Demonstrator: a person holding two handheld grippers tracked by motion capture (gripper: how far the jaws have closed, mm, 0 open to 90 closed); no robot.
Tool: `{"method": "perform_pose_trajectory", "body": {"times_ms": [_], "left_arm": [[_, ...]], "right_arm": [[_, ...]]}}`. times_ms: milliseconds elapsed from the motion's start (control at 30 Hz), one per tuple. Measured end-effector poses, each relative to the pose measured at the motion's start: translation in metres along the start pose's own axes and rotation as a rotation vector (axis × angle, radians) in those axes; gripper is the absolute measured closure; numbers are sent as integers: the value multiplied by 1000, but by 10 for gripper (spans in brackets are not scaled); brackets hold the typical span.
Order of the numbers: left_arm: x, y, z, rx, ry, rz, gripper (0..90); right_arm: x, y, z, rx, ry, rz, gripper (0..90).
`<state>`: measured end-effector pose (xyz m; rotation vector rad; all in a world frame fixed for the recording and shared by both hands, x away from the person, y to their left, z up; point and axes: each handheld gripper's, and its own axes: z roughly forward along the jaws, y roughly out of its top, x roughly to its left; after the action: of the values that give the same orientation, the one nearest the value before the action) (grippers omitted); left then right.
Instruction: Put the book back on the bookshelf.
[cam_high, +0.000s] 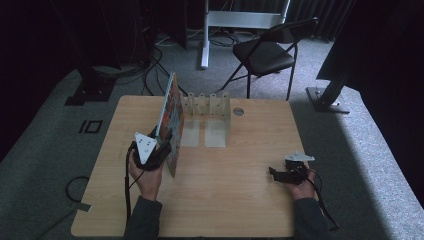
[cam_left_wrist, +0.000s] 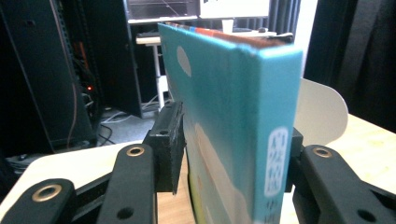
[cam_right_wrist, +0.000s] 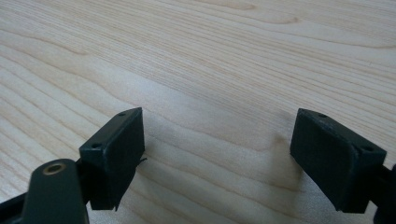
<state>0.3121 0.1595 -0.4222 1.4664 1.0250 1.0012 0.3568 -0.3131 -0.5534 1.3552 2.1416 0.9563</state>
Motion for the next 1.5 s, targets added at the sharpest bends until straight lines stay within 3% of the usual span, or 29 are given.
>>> {"method": "perform_pose_trajectory", "body": {"times_ms": [533, 1100, 1500], "left_arm": [[1, -14, -9, 59, -47, 13, 552], [6, -23, -21, 55, -61, 8, 550], [7, -32, -30, 83, -82, 19, 543]], "right_arm": [[0, 0, 0, 0, 0, 0, 175], [0, 0, 0, 0, 0, 0, 175], [0, 0, 0, 0, 0, 0, 175]]}}
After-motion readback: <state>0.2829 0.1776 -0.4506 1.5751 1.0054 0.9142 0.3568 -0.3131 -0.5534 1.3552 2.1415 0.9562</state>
